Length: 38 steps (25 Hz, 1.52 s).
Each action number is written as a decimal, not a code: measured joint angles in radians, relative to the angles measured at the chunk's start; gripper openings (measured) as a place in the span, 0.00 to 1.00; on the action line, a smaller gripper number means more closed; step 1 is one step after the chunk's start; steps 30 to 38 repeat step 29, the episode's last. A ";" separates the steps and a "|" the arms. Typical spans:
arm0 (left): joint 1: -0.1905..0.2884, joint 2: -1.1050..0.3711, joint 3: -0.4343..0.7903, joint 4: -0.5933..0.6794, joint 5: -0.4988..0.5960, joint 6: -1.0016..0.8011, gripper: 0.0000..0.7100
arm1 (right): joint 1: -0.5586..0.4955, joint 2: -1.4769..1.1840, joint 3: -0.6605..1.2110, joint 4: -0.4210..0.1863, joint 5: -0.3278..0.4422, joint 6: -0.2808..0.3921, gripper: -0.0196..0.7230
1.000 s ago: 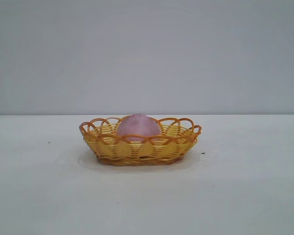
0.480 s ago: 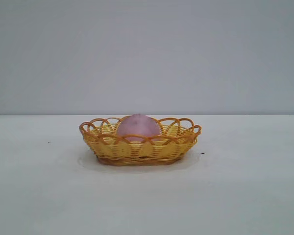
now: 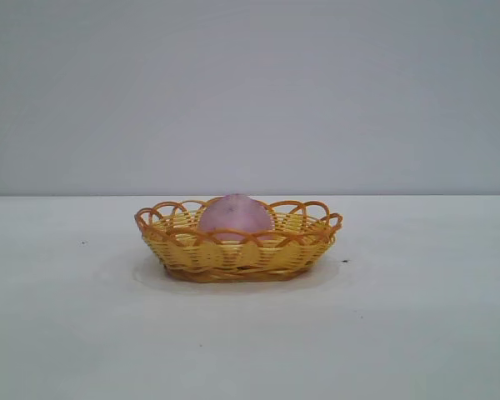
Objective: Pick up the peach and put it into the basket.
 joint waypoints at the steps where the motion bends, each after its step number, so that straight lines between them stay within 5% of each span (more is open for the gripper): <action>1: 0.000 0.000 0.000 0.000 0.000 0.000 0.56 | 0.000 0.000 0.000 0.000 0.000 0.000 0.59; 38: 0.000 0.000 0.000 0.000 0.000 0.000 0.56 | 0.057 0.000 0.000 0.000 -0.004 0.000 0.59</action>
